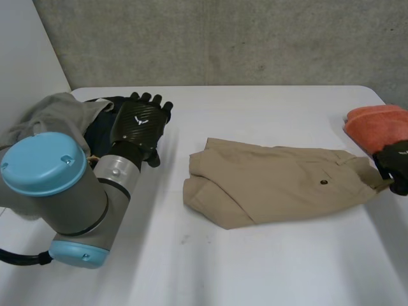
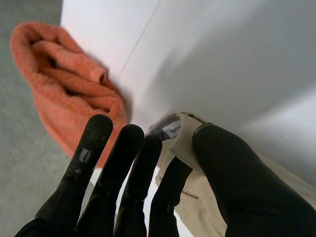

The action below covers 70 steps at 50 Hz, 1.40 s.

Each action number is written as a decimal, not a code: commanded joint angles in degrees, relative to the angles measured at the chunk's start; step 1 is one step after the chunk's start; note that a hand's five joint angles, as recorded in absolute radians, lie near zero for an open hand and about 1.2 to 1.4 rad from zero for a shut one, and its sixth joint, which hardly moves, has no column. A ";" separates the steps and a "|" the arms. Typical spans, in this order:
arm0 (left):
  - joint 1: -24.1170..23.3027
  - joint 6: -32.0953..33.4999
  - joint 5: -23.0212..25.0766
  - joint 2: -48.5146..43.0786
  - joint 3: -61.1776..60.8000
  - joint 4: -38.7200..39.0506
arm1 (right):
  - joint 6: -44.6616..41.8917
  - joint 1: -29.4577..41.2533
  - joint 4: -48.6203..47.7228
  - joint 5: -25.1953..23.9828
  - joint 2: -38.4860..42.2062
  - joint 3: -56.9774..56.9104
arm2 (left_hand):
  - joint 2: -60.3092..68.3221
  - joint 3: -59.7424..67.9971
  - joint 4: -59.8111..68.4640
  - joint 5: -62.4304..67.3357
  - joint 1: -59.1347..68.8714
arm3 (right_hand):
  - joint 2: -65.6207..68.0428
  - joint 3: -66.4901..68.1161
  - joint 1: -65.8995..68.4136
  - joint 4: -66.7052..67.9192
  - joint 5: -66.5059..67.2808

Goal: Fold the laundry.

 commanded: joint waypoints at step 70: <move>4.01 -7.66 -0.62 5.26 -4.85 -2.18 | 31.98 42.12 -5.84 3.02 19.70 -28.44 | -1.37 -1.74 -1.17 -0.85 -1.25 | 12.35 12.10 26.22 11.94 13.84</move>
